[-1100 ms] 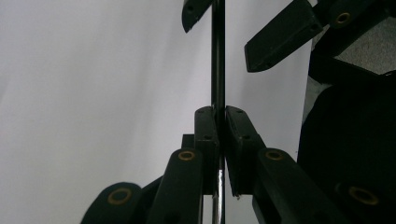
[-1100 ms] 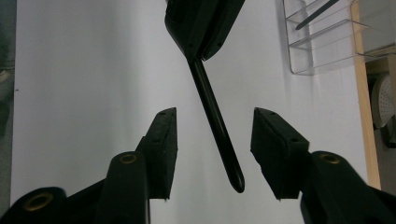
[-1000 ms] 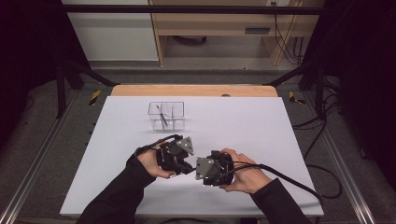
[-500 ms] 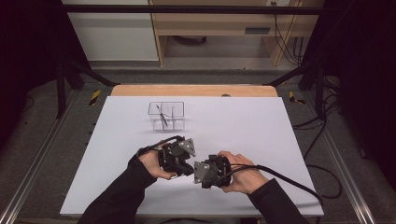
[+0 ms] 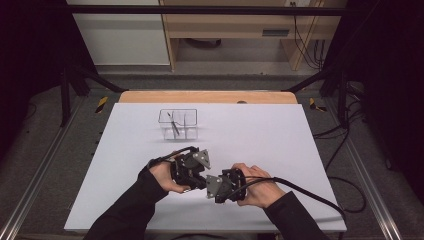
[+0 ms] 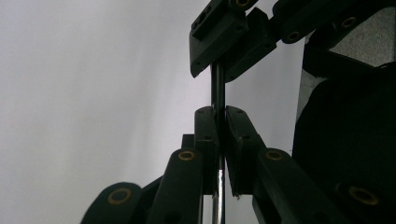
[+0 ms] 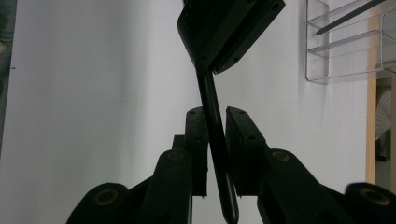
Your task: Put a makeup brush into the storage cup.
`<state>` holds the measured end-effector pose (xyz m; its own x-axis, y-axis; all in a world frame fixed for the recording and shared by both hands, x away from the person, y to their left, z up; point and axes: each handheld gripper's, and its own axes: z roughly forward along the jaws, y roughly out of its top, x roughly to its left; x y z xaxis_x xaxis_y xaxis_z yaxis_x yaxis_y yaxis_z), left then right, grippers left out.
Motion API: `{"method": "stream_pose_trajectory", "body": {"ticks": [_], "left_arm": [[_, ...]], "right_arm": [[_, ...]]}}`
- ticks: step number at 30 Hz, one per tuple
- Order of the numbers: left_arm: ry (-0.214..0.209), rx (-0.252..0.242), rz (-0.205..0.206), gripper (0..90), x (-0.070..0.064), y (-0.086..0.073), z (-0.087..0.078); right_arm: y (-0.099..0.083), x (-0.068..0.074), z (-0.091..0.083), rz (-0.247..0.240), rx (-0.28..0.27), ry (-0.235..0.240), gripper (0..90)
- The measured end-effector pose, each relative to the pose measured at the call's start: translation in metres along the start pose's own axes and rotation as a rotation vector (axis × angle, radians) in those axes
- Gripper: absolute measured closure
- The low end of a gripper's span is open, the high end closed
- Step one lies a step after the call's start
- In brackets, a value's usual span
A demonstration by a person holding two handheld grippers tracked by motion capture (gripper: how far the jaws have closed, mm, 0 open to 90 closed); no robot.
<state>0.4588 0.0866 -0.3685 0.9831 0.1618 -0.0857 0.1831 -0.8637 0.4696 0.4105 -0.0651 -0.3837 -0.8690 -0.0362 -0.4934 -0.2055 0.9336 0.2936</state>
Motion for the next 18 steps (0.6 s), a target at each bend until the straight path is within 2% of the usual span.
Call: {"method": "stream_pose_trajectory", "body": {"ticks": [6, 8, 10, 11, 15, 16, 17, 18], "left_arm": [[-0.009, -0.006, 0.000, 84.0, -0.0011, -0.0006, -0.0005], [0.001, -0.018, 0.001, 83.7, -0.0008, -0.0017, -0.0014], [0.009, -0.028, 0.008, 83.0, 0.0005, -0.0031, -0.0025], [0.005, -0.028, -0.006, 82.7, -0.0002, -0.0034, -0.0037], [0.012, -0.044, -0.004, 81.9, 0.0008, -0.0041, -0.0053], [0.017, -0.049, -0.006, 80.8, 0.0010, -0.0042, -0.0063], [0.020, -0.057, -0.012, 77.8, 0.0009, -0.0045, -0.0067], [0.030, -0.056, -0.006, 76.1, 0.0015, -0.0049, -0.0081]], "right_arm": [[-0.0006, 0.0003, 0.0001, -0.004, -0.003, 0.017, 81.6], [-0.0004, 0.0014, 0.0006, 0.007, -0.009, 0.025, 82.5], [-0.0005, 0.0007, 0.0005, -0.009, -0.014, 0.028, 83.4], [-0.0004, 0.0007, 0.0004, -0.008, -0.019, 0.026, 83.6], [-0.0007, 0.0001, 0.0004, 0.013, -0.036, 0.032, 83.9], [-0.0012, -0.0012, 0.0001, 0.004, -0.035, 0.033, 83.8], [-0.0017, -0.0008, -0.0002, 0.023, -0.034, 0.033, 83.8], [-0.0023, -0.0015, 0.0001, 0.019, -0.039, 0.033, 83.8]]}}
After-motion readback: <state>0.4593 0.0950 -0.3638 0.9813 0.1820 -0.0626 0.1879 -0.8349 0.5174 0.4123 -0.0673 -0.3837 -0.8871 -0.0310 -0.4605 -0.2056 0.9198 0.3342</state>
